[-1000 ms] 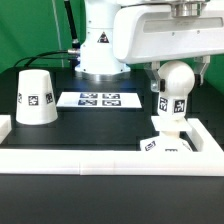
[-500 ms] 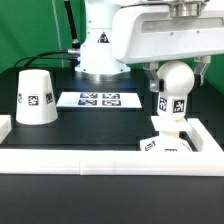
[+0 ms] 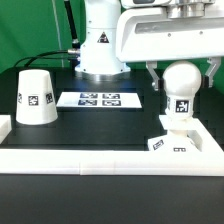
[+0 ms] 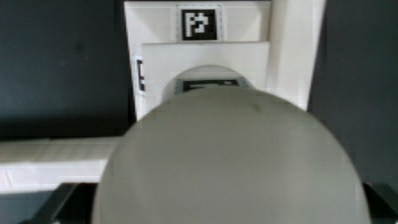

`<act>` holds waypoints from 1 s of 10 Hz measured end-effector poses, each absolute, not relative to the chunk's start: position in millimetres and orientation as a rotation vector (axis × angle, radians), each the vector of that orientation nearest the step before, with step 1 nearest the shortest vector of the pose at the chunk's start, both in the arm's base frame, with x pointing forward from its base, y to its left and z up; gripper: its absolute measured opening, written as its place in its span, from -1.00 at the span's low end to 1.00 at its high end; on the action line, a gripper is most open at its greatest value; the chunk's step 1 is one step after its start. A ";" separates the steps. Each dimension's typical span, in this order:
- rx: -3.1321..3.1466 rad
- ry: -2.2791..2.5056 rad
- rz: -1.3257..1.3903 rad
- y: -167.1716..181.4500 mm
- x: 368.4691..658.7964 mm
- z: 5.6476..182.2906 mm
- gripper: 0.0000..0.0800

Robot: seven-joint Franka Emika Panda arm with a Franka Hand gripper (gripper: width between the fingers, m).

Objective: Assemble lamp

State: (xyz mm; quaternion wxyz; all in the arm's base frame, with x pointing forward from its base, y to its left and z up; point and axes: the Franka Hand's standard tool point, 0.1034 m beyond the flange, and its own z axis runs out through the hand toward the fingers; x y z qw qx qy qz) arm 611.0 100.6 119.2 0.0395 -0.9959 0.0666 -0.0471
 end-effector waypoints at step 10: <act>-2.725 1.312 -0.038 97.9 608.2 116.1 0.45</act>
Offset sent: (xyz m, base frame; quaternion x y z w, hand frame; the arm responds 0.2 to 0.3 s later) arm -0.0026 -0.0014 -0.0004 -0.0105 -0.0296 0.2486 0.9681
